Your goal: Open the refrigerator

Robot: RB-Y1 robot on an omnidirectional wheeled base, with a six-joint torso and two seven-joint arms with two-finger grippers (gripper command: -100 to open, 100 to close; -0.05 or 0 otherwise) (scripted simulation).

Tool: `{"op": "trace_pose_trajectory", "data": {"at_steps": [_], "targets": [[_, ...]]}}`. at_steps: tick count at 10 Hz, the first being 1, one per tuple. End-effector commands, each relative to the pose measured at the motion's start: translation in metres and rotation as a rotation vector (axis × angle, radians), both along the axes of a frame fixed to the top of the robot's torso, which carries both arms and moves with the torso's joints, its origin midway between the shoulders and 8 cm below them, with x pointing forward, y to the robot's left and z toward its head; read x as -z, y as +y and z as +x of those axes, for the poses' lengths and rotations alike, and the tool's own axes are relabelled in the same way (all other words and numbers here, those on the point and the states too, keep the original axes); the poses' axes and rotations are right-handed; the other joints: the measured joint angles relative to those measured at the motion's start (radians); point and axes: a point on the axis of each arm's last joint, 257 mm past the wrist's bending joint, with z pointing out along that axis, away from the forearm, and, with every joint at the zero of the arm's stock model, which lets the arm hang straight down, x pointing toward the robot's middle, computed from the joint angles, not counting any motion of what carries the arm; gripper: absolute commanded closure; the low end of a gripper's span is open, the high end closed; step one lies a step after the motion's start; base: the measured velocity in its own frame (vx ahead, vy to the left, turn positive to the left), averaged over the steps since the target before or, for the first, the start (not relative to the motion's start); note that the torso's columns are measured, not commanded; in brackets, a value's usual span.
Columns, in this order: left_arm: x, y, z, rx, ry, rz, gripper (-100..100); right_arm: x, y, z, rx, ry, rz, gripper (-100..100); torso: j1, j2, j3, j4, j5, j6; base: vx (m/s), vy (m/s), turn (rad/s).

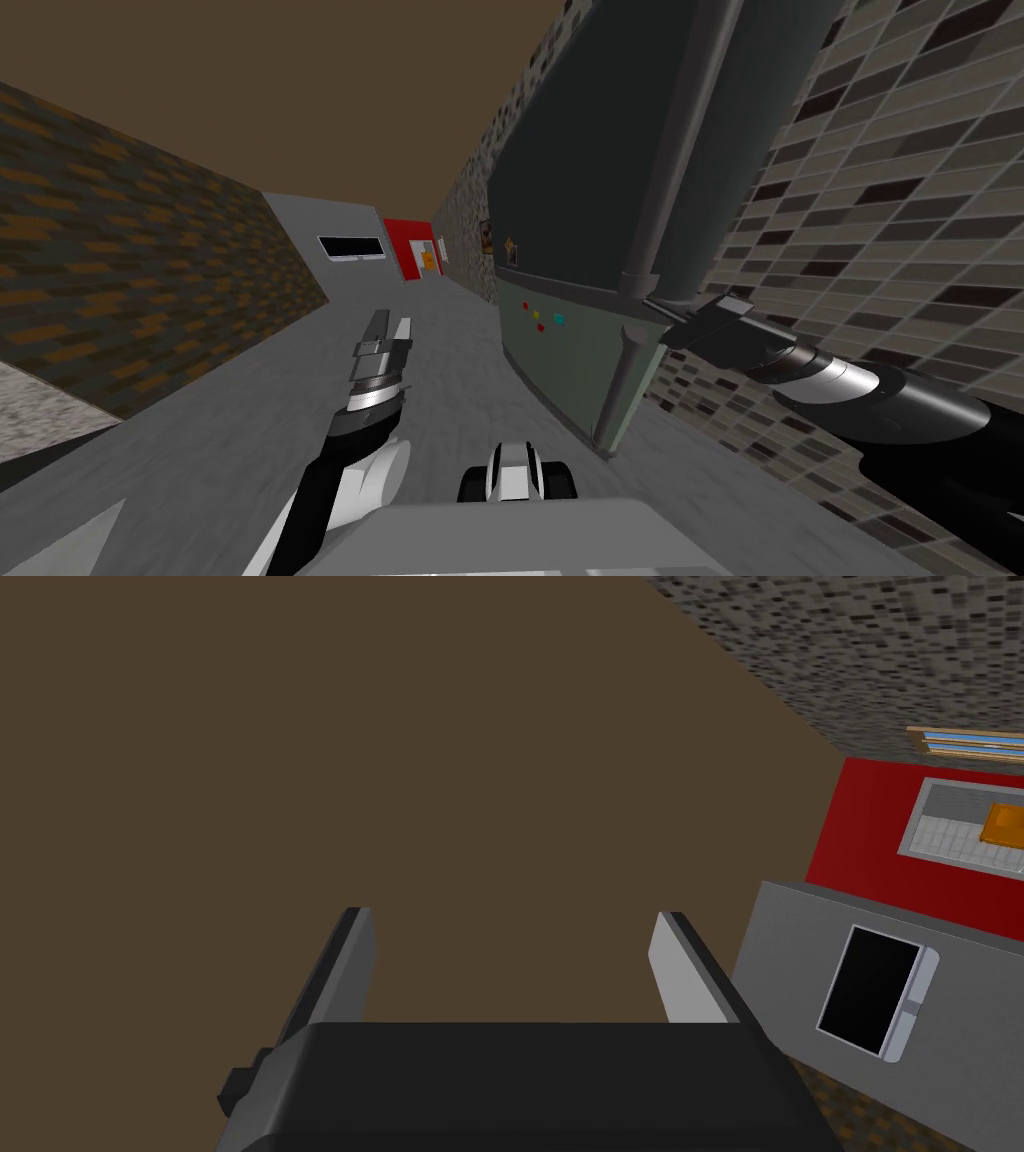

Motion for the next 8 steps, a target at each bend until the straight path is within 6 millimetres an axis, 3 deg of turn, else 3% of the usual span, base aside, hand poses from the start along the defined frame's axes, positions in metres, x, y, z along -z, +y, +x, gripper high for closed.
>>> {"op": "trace_pose_trajectory", "data": {"at_steps": [1,3,5,8], "targets": [[0.000,0.000,0.000,0.000,0.000,0.000,0,-0.003,-0.013,0.002,0.032,-0.007,-0.003,100,0.001,0.001,0.001,0.000,-0.001,0.001,-0.108,0.301,-0.020],[0.000,0.000,0.000,0.000,0.000,0.000,0,-0.004,-0.025,0.004,0.063,-0.007,-0.003,100,-0.002,-0.001,0.000,0.001,-0.001,0.002,-0.040,0.308,-0.050],[0.000,0.000,0.000,0.000,0.000,0.000,0,-0.006,-0.049,0.006,0.124,-0.007,-0.004,100,0.000,0.002,0.002,0.001,-0.001,0.002,-0.060,0.369,-0.062],[0.000,0.000,0.000,0.000,0.000,0.000,0,-0.007,-0.061,0.006,0.154,-0.008,-0.005,100,-0.006,0.004,0.003,0.003,-0.001,0.003,-0.078,0.309,-0.041]]}}
